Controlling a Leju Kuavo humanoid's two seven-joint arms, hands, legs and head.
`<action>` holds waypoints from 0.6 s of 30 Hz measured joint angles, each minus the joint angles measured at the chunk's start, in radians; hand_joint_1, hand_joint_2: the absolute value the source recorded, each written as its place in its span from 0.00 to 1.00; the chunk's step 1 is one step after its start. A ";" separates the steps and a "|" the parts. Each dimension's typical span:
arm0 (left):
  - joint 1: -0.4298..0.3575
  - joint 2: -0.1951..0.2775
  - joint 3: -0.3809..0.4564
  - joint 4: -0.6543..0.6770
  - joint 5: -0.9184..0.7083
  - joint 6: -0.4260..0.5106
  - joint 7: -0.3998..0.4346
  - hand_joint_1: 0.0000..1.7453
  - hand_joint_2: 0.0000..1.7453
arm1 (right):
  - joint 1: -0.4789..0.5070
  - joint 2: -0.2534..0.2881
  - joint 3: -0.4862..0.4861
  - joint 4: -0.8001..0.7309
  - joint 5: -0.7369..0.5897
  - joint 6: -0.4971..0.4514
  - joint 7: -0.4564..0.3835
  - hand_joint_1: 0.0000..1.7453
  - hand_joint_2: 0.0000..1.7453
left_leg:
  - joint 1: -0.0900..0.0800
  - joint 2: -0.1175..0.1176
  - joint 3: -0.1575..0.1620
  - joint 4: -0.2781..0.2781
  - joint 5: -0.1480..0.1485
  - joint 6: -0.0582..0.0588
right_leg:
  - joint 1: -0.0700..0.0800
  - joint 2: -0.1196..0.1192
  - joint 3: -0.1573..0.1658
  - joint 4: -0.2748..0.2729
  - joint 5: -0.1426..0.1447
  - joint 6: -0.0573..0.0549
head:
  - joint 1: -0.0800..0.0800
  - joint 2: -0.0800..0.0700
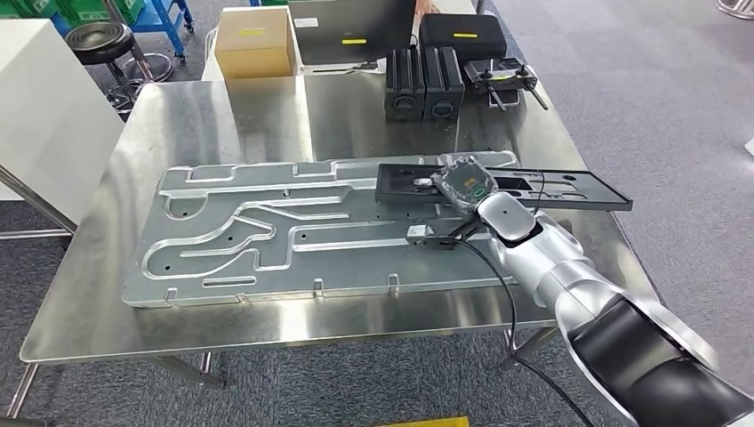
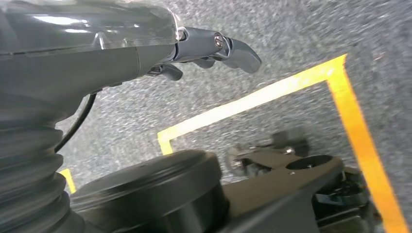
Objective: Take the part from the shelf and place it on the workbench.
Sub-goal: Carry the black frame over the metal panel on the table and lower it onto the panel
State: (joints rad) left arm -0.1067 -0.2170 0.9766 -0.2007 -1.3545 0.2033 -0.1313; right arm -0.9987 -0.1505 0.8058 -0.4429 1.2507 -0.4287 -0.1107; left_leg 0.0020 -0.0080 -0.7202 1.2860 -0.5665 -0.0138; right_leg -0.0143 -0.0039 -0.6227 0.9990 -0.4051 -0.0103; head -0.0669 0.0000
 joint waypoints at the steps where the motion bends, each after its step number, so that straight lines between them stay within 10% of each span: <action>1: -0.002 0.000 0.000 0.000 0.001 0.000 -0.001 0.00 1.00 | 0.005 0.007 -0.001 0.003 -0.003 -0.001 -0.004 1.00 1.00 | 0.003 0.001 -0.003 0.004 0.011 -0.003 | -0.001 0.001 0.001 0.002 -0.002 0.001 | 0.000 0.000; 4: -0.002 0.001 0.000 0.000 0.002 0.001 0.000 0.00 1.00 | 0.012 0.026 -0.004 0.012 -0.011 0.002 -0.014 1.00 1.00 | 0.011 0.002 0.076 -0.167 0.108 -0.009 | -0.003 0.006 0.005 0.013 -0.012 0.012 | 0.000 0.000; 7: 0.000 0.001 0.000 0.001 0.004 0.000 -0.001 0.00 1.00 | 0.015 0.035 -0.011 0.020 -0.013 0.013 -0.021 1.00 1.00 | 0.008 0.000 0.116 -0.255 0.126 0.005 | 0.000 0.007 0.000 0.022 -0.017 0.029 | 0.000 0.000; 11: 0.000 0.001 0.000 0.001 0.002 0.011 -0.001 0.00 1.00 | 0.018 0.040 -0.017 0.031 -0.006 0.015 -0.025 0.00 0.00 | 0.009 0.001 0.119 -0.267 0.134 0.033 | -0.004 0.006 -0.015 0.056 -0.041 0.049 | 0.000 0.000; 15: 0.002 0.001 0.000 0.001 -0.004 0.025 -0.001 0.00 1.00 | 0.032 0.042 -0.023 0.043 -0.001 0.016 -0.032 0.00 0.00 | 0.005 0.002 0.119 -0.269 0.136 0.044 | -0.005 0.005 -0.126 0.291 -0.143 0.057 | 0.000 0.000; 18: 0.007 0.001 0.000 0.001 0.009 0.022 -0.001 0.00 1.00 | 0.036 0.042 -0.029 0.050 -0.001 0.019 -0.032 0.00 0.00 | 0.000 -0.001 0.122 -0.269 0.136 0.044 | -0.002 0.005 -0.093 0.219 -0.081 0.045 | 0.000 0.000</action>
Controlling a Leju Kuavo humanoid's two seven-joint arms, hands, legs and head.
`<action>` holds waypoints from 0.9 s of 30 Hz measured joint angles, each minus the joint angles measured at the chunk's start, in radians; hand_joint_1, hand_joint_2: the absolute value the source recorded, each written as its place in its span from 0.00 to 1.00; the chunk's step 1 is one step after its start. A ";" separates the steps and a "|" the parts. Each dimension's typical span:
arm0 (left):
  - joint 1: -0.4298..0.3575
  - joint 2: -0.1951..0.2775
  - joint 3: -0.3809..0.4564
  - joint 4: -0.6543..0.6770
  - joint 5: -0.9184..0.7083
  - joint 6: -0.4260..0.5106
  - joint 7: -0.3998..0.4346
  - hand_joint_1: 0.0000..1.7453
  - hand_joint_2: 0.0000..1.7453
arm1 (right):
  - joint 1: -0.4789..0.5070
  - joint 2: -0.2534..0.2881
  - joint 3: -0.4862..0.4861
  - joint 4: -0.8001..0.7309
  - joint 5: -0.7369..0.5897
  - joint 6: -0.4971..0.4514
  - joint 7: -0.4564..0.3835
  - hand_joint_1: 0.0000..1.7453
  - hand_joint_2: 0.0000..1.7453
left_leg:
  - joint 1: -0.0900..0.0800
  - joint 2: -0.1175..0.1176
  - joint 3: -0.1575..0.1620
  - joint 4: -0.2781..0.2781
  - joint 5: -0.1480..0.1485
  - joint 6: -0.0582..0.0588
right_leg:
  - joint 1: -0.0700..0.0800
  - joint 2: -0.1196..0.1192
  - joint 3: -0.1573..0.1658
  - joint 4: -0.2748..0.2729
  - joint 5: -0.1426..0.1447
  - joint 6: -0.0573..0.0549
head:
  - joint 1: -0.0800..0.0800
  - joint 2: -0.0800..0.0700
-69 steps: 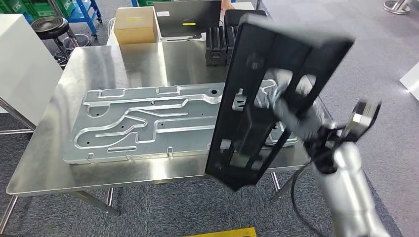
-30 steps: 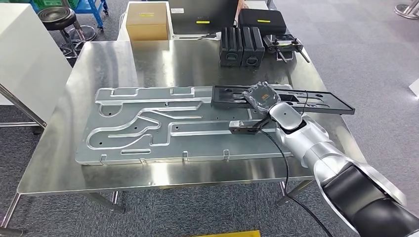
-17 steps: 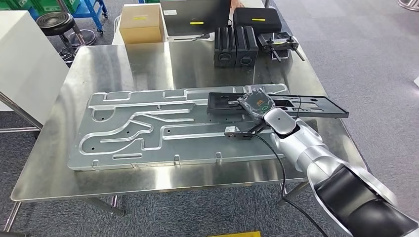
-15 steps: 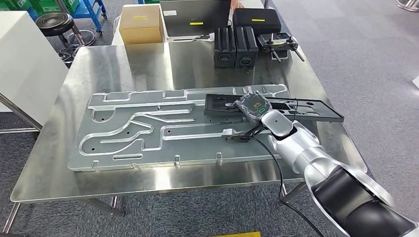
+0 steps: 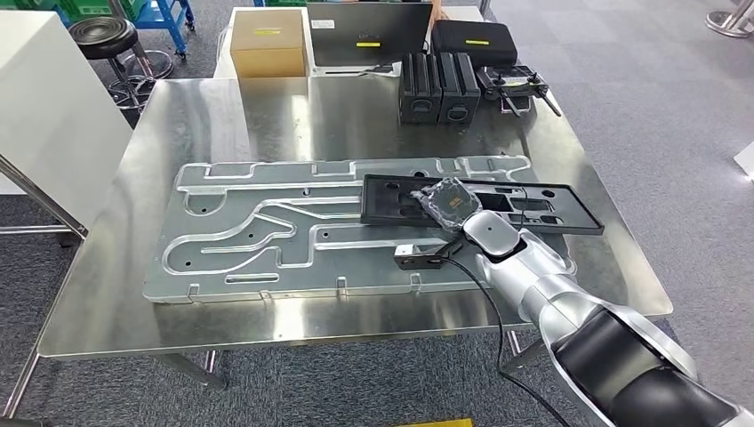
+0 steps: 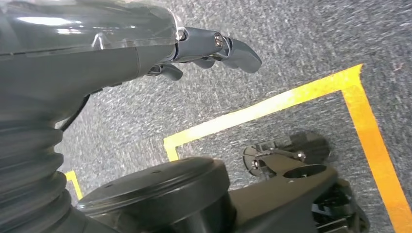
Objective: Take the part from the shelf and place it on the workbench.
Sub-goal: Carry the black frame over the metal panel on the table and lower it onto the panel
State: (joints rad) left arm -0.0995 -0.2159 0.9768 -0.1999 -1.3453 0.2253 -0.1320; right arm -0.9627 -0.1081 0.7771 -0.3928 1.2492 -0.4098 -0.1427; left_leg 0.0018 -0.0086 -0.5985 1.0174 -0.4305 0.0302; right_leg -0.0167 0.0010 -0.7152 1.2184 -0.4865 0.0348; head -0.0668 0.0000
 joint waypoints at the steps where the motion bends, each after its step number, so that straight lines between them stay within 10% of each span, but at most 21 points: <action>1: 0.000 0.000 0.000 0.000 0.004 -0.003 0.000 0.00 1.00 | -0.003 0.000 -0.002 0.001 0.000 0.000 0.000 0.00 0.00 | -0.001 0.000 0.001 0.000 -0.001 -0.001 | 0.004 0.000 0.037 -0.076 0.031 -0.008 | 0.000 0.000; 2: 0.000 -0.001 0.000 0.000 0.007 -0.006 0.000 0.00 1.00 | -0.007 0.000 -0.005 0.001 0.000 0.000 0.000 0.00 0.00 | -0.003 0.000 0.001 0.000 -0.001 -0.003 | 0.008 -0.001 0.070 -0.142 0.054 -0.016 | 0.000 0.000; 6: -0.001 -0.001 0.001 0.000 0.008 -0.009 0.004 0.00 0.00 | -0.012 0.003 -0.013 0.002 -0.001 0.000 0.000 0.00 0.00 | -0.005 0.002 0.003 -0.003 -0.004 -0.020 | 0.016 -0.003 0.102 -0.207 0.067 -0.032 | 0.000 0.000; 9: -0.001 0.000 0.002 0.000 0.005 -0.009 0.025 0.00 0.00 | -0.012 0.009 -0.017 0.003 -0.002 0.003 -0.001 0.00 0.00 | -0.005 0.002 -0.019 0.056 -0.046 -0.036 | 0.006 -0.007 0.115 -0.227 0.075 -0.045 | 0.000 0.000; 13: 0.000 0.000 0.004 0.000 0.010 -0.009 0.068 0.00 0.00 | -0.005 0.013 -0.021 0.009 -0.008 0.010 -0.002 0.00 0.00 | 0.007 0.003 -0.117 0.269 -0.135 -0.053 | 0.005 -0.009 0.114 -0.226 0.076 -0.048 | 0.000 0.000; 18: -0.003 0.001 0.013 0.000 0.019 -0.007 0.097 0.00 0.00 | -0.002 0.015 -0.039 0.013 -0.023 0.017 -0.002 0.00 0.00 | 0.016 0.002 -0.001 0.032 -0.015 -0.052 | 0.005 -0.006 0.106 -0.204 0.070 -0.032 | 0.000 0.000; 22: -0.003 0.001 0.021 0.000 0.030 -0.011 0.097 0.00 0.00 | -0.002 0.015 -0.060 0.014 -0.037 0.013 -0.016 0.00 0.00 | 0.011 0.001 0.000 0.008 0.000 -0.024 | 0.004 -0.003 0.094 -0.197 0.072 -0.008 | 0.000 0.000; 27: 0.002 0.001 0.032 0.000 0.044 -0.023 0.089 0.00 0.00 | 0.011 -0.003 -0.095 -0.016 -0.046 -0.016 -0.052 0.00 0.00 | 0.009 0.004 -0.029 -0.002 0.031 0.003 | 0.001 -0.001 0.010 0.038 -0.095 0.009 | 0.000 0.000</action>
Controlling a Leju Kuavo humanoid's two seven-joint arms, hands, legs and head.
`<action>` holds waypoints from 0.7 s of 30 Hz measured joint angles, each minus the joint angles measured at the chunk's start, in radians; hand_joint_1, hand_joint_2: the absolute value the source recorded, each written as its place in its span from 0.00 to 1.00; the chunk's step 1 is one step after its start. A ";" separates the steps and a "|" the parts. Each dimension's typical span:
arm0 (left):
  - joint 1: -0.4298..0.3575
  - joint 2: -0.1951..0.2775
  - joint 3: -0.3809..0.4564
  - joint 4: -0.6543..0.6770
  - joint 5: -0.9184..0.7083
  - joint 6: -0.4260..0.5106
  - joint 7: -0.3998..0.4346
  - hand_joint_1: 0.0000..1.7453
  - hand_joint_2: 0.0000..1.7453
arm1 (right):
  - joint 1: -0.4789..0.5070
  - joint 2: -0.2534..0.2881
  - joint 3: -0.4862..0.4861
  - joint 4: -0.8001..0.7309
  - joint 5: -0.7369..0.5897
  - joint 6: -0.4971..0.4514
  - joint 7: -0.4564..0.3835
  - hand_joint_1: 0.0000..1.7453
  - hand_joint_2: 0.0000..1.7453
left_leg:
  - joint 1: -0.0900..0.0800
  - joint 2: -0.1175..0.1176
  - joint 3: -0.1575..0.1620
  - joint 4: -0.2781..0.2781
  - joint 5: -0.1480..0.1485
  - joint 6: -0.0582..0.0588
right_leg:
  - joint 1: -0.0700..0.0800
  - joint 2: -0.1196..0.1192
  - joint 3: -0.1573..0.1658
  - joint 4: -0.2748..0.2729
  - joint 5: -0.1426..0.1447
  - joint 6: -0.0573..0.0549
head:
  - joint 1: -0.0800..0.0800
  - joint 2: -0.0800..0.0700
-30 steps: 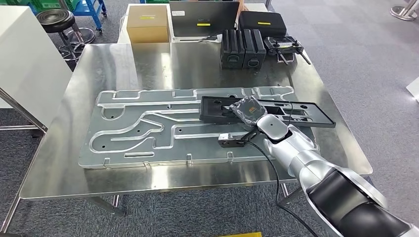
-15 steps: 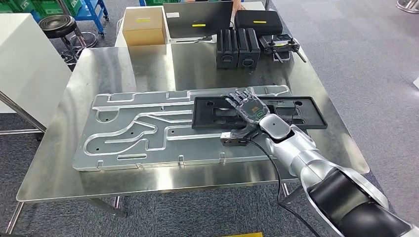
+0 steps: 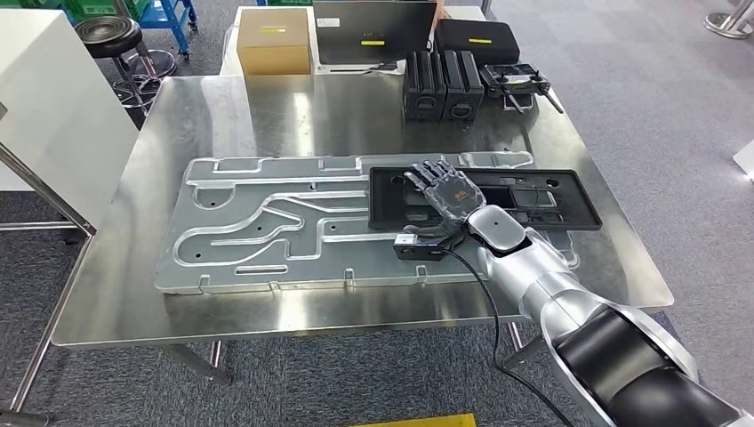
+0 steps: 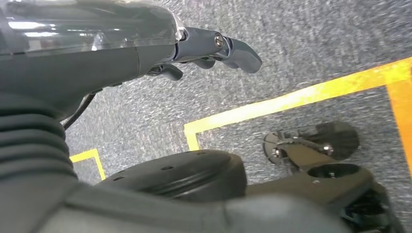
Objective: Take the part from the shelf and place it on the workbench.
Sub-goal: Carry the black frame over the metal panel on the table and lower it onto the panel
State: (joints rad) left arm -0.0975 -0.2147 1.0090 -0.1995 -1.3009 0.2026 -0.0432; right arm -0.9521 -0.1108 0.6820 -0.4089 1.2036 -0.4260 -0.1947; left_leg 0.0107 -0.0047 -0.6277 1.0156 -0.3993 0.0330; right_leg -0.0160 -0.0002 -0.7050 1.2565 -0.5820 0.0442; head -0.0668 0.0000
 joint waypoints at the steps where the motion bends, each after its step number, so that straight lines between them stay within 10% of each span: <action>1: 0.002 0.000 0.003 0.000 0.003 -0.002 -0.002 0.00 0.00 | 0.008 -0.009 -0.007 -0.020 0.001 -0.001 -0.003 0.00 0.00 | -0.002 0.000 -0.008 0.001 0.005 0.001 | 0.000 0.000 -0.008 0.040 -0.016 0.000 | 0.000 0.000; 3: 0.005 0.000 0.009 0.000 0.008 -0.004 -0.007 0.00 0.00 | 0.026 -0.037 -0.022 -0.080 -0.002 0.010 -0.007 0.00 0.00 | -0.005 -0.001 -0.023 0.002 0.017 0.000 | 0.000 0.000 0.036 0.004 0.006 -0.004 | 0.000 0.000; 6: 0.006 0.000 0.017 0.000 0.018 -0.005 -0.014 0.00 0.00 | 0.054 -0.115 -0.056 -0.231 -0.033 0.038 -0.013 0.00 0.00 | -0.010 -0.005 -0.039 0.002 0.037 -0.006 | 0.008 -0.002 0.171 -0.204 0.063 -0.020 | 0.000 0.000; 8: 0.007 -0.001 0.023 0.000 0.023 -0.004 -0.017 0.00 0.00 | 0.100 -0.186 -0.096 -0.367 -0.060 0.045 -0.009 0.00 0.00 | -0.008 -0.009 -0.040 -0.004 0.052 -0.014 | 0.016 -0.005 0.197 -0.256 0.073 -0.027 | 0.000 0.000; 11: 0.014 -0.003 0.033 0.000 0.026 -0.003 -0.017 0.00 0.00 | 0.270 -0.288 -0.209 -0.612 -0.066 0.023 0.016 0.00 0.00 | -0.003 -0.014 -0.043 -0.002 0.044 -0.030 | 0.016 -0.018 0.195 -0.277 0.102 -0.044 | 0.000 0.000; 16: 0.023 -0.004 0.040 0.001 0.019 0.000 -0.006 0.00 0.00 | 0.661 -0.337 -0.492 -0.991 0.037 -0.062 0.034 0.00 0.00 | 0.002 -0.002 -0.089 0.259 -0.171 -0.045 | 0.012 -0.033 0.142 -0.284 0.151 -0.056 | 0.000 0.000; 18: 0.022 -0.004 0.040 0.001 0.015 0.000 0.001 0.00 0.00 | 0.806 -0.324 -0.592 -1.103 0.058 -0.098 0.034 0.00 0.00 | 0.002 -0.001 -0.047 0.271 -0.149 -0.049 | 0.011 -0.037 0.114 -0.275 0.165 -0.051 | 0.000 0.000; 21: 0.021 -0.003 0.040 0.001 0.011 0.003 0.008 0.00 0.00 | 0.973 -0.276 -0.718 -1.218 0.020 -0.153 0.012 0.00 0.00 | 0.000 -0.005 0.108 0.079 -0.115 -0.043 | 0.011 -0.035 0.077 -0.253 0.181 -0.040 | 0.000 0.000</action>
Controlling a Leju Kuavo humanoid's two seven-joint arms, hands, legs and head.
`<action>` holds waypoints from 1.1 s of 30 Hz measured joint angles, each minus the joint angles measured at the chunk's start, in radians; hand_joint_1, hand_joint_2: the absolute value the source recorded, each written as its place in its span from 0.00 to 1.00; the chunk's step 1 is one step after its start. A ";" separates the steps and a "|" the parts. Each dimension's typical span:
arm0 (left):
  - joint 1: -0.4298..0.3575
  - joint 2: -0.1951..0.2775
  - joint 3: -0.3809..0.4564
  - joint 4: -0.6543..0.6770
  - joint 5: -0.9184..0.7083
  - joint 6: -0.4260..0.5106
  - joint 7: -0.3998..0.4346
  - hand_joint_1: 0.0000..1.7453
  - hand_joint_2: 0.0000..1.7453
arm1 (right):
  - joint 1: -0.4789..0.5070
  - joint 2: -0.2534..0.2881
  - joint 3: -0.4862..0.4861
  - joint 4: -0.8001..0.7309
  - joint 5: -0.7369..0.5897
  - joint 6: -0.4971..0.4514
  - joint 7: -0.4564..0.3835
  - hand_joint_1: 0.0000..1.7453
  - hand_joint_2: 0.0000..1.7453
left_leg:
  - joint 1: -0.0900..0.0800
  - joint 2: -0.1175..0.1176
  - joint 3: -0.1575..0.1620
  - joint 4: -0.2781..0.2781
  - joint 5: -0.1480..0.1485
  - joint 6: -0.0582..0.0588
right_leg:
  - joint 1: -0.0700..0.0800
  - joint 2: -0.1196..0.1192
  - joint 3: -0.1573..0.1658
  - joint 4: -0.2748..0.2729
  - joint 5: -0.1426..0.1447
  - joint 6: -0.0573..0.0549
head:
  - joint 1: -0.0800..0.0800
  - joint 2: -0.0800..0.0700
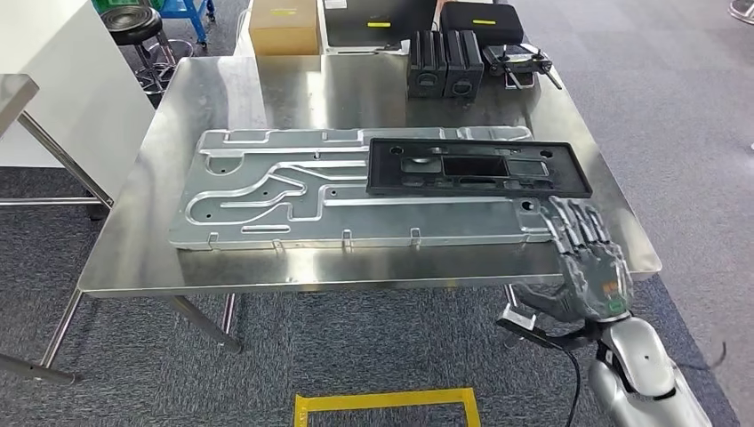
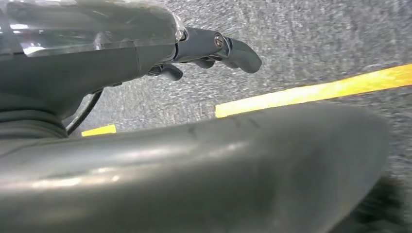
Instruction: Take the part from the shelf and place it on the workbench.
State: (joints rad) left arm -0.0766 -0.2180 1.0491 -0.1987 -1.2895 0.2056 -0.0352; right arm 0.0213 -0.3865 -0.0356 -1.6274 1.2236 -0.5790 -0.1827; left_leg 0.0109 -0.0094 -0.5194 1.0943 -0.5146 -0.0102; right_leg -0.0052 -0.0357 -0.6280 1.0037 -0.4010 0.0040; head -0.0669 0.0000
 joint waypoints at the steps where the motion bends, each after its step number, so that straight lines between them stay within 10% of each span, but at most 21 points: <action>1: -0.001 0.000 0.000 0.000 -0.003 0.003 0.003 0.00 0.00 | 0.037 0.026 -0.037 -0.017 -0.046 -0.017 -0.021 0.00 0.00 | -0.002 -0.001 0.037 -0.056 -0.009 0.004 | 0.000 0.003 -0.007 0.005 0.007 0.005 | 0.000 0.000; 5: -0.006 -0.001 0.000 0.001 -0.015 0.011 0.014 0.00 0.00 | 0.104 0.148 -0.171 0.046 -0.298 -0.084 -0.174 0.00 0.00 | -0.006 0.006 0.048 -0.104 -0.003 0.032 | -0.003 0.017 -0.017 0.010 0.021 0.028 | 0.000 0.000; 9: -0.017 -0.002 -0.002 0.001 -0.029 0.017 0.014 0.00 0.00 | 0.089 0.254 -0.300 0.288 -0.500 -0.107 -0.320 0.00 0.00 | -0.009 0.014 -0.008 -0.107 0.051 0.054 | -0.012 0.029 -0.072 0.190 -0.157 0.044 | 0.000 0.000; 12: -0.018 -0.002 -0.003 0.001 -0.030 0.017 0.014 0.00 0.00 | 0.085 0.304 -0.359 0.401 -0.521 -0.109 -0.347 0.00 0.00 | -0.016 0.017 -0.061 -0.101 0.089 0.052 | -0.015 0.030 -0.059 0.293 -0.151 0.046 | 0.000 0.000; 14: -0.019 -0.002 -0.003 0.001 -0.030 0.017 0.014 0.00 0.00 | 0.081 0.324 -0.379 0.446 -0.522 -0.110 -0.351 0.00 0.00 | -0.017 0.018 -0.092 -0.096 0.111 0.047 | -0.016 0.030 0.038 0.193 -0.105 0.040 | 0.000 0.000; 17: -0.023 -0.002 -0.003 0.001 -0.031 0.017 0.014 0.00 0.00 | 0.068 0.339 -0.396 0.483 -0.523 -0.112 -0.355 0.00 0.00 | -0.019 0.019 -0.108 -0.093 0.139 0.032 | -0.007 0.033 0.179 -0.012 -0.132 0.024 | -0.001 0.000; 20: -0.022 -0.003 -0.003 0.001 -0.033 0.017 0.011 0.00 0.00 | 0.048 0.356 -0.416 0.541 -0.552 -0.100 -0.364 0.00 0.00 | -0.014 0.019 -0.117 -0.098 0.157 0.014 | -0.002 0.034 0.171 -0.037 -0.113 0.004 | -0.001 0.000; 24: -0.018 -0.003 -0.007 0.002 -0.043 0.015 -0.001 0.00 0.00 | -0.023 0.393 -0.480 0.799 -0.652 0.000 -0.381 0.00 1.00 | -0.009 0.015 -0.181 0.074 -0.024 -0.002 | -0.004 0.032 0.105 -0.040 -0.055 -0.017 | -0.002 0.000; 26: -0.017 -0.003 -0.009 0.002 -0.042 0.016 -0.005 0.00 0.00 | -0.045 0.415 -0.506 0.966 -0.652 0.047 -0.341 0.00 1.00 | -0.009 0.014 -0.189 0.187 -0.061 -0.007 | -0.002 0.028 0.065 -0.035 -0.027 -0.017 | -0.002 0.000; 29: -0.018 0.000 -0.009 0.002 -0.040 0.024 -0.010 0.00 0.00 | -0.063 0.459 -0.505 1.151 -0.562 0.090 -0.153 0.00 1.00 | -0.009 0.014 -0.085 0.137 0.017 -0.007 | -0.001 0.026 0.005 -0.016 0.006 -0.012 | -0.002 0.000; 31: -0.022 0.002 -0.011 0.001 -0.040 0.028 -0.015 0.00 0.00 | -0.067 0.490 -0.491 1.231 -0.518 0.111 -0.009 0.00 0.50 | -0.012 0.013 0.037 -0.021 0.000 0.000 | 0.000 0.026 -0.022 0.002 0.021 -0.004 | -0.002 0.000; 33: -0.026 0.002 -0.011 0.001 -0.029 0.031 -0.018 0.00 0.00 | -0.069 0.514 -0.490 1.290 -0.540 0.139 0.083 0.00 0.00 | -0.017 0.013 0.095 -0.114 -0.035 0.012 | 0.001 0.025 -0.031 0.008 0.039 0.006 | -0.002 0.000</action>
State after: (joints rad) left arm -0.1021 -0.2158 1.0383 -0.1976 -1.3185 0.2370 -0.0531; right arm -0.0473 0.1276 -0.5260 -0.3375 0.6832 -0.4396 -0.0998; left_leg -0.0057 0.0031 -0.4242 0.9799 -0.5501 0.0016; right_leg -0.0043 -0.0111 -0.6593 1.0121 -0.3624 0.0104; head -0.0686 0.0000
